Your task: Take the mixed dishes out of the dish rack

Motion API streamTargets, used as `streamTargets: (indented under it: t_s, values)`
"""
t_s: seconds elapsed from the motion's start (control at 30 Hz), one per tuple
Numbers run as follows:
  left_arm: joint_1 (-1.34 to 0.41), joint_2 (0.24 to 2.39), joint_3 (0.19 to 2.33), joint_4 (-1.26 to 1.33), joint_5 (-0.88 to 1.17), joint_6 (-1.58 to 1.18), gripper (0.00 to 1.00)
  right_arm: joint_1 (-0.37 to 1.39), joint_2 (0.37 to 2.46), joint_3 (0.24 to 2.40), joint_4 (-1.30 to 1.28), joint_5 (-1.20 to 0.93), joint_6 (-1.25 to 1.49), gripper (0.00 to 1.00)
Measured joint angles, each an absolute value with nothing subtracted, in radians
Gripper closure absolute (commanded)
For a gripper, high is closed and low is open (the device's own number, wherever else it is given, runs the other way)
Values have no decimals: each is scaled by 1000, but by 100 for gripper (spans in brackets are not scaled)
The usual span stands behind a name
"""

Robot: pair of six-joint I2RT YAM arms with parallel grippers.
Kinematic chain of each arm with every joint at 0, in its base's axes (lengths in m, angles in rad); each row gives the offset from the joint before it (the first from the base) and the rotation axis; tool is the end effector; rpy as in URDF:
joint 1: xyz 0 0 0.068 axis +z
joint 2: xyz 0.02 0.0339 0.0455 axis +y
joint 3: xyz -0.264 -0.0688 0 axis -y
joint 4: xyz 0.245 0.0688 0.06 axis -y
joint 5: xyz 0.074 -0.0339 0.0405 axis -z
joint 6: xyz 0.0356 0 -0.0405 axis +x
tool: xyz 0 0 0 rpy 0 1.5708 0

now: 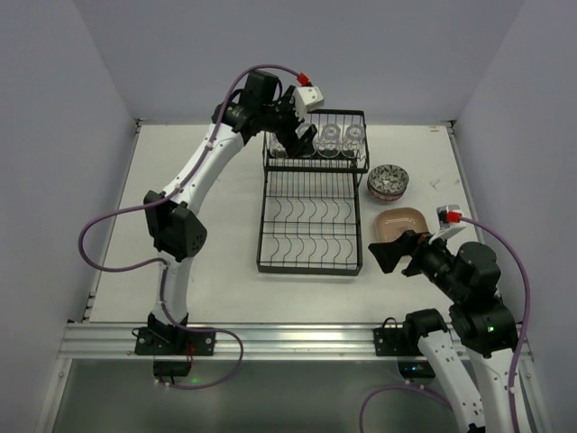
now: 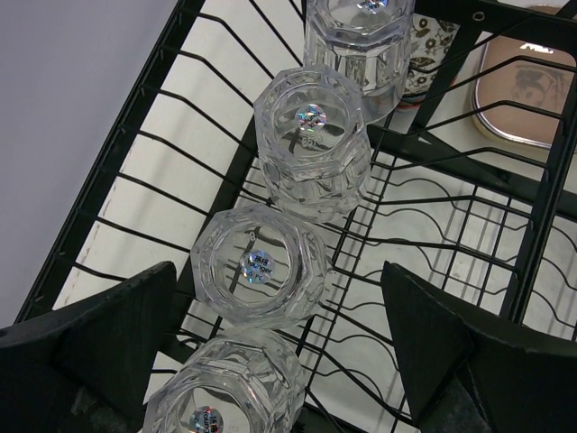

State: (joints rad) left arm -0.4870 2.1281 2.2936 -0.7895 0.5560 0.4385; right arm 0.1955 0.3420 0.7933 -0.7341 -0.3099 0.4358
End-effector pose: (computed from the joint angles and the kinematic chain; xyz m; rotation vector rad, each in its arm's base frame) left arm 0.4119 -0.2394 0.3762 1.2313 1.7696 -0.6351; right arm 0.0658 0.0241 0.3328 0.0065 1.9027 0.7211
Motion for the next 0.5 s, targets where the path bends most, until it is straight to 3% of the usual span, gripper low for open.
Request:
streamTargets:
  t_s: [0.33,0.37,0.5]
  values:
    - [-498,2167,2300,-762,535,451,21,196,339,787,-733,-334,429,3]
    - [-499,2176,2304,-762,532,454,30,196,338,785,-733,-335,428,3]
    - [-506,2186,2329,-738,520,459,49,196,338,780,-734,-336,427,3]
